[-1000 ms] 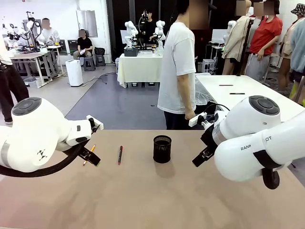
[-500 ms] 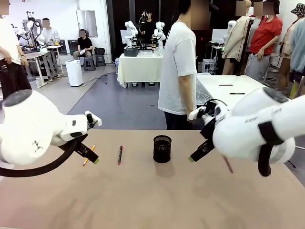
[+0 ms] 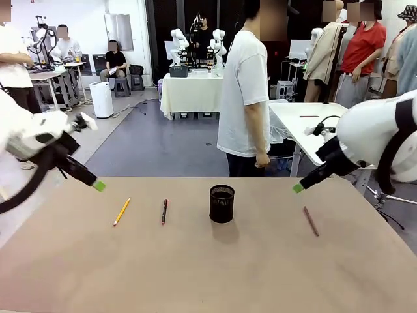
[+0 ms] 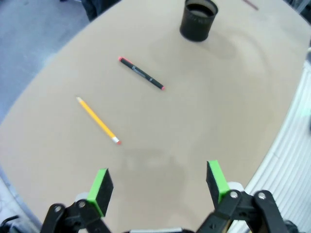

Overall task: Place the pens into the pen holder.
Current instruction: Pick up a writing instrument from the table and place it into the Pen holder.

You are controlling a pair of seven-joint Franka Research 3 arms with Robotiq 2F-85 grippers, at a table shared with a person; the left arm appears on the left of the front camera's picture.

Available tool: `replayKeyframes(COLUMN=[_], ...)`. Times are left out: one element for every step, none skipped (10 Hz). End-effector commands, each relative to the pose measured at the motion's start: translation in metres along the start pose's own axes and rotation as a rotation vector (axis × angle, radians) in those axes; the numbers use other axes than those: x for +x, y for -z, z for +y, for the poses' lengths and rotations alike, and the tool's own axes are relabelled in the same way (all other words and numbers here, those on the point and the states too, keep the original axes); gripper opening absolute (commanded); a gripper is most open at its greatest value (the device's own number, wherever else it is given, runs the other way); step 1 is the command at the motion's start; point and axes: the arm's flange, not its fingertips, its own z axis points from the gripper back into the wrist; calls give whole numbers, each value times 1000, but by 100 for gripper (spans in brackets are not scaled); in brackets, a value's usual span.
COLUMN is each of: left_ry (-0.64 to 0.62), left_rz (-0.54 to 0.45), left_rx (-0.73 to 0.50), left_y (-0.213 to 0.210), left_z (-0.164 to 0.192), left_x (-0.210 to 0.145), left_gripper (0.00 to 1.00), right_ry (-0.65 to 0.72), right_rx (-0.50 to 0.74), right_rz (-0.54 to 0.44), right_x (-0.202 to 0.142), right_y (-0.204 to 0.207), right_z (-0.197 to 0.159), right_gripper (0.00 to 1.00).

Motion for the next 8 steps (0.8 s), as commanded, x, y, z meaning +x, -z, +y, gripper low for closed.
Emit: replayKeyframes(left_ry=[30, 24, 16, -5, -26, -9, 34, 63], left_rz=[-40, -38, -39, -47, -62, -117, -130, -119], left_rx=[-25, -33, -32, -47, -46, -35, -22, -4], left_y=[-16, -26, -32, -38, -45, -51, -58, -63], left_z=[35, 49, 61, 74, 86, 97, 104, 109], left_x=[6, 5, 8, 6, 8, 7, 7, 7], left_gripper=[100, 100, 100, 100, 100, 100, 100, 100], right_ry=[74, 58, 52, 44, 31, 19, 28, 42], right_rx=[134, 173, 179, 138, 115, 106, 125, 132], right_rz=[-44, -77, -123, -175, -214, -259, -284, -322], right_x=[17, 17, 21, 22, 23, 26, 24, 22], right_y=[15, 6, -2, -14, -30, -43, -53, -63], right_z=[-59, -77, -101, -123, -136, -149, -158, -167], right_gripper=[100, 100, 100, 100, 100, 100, 100, 100])
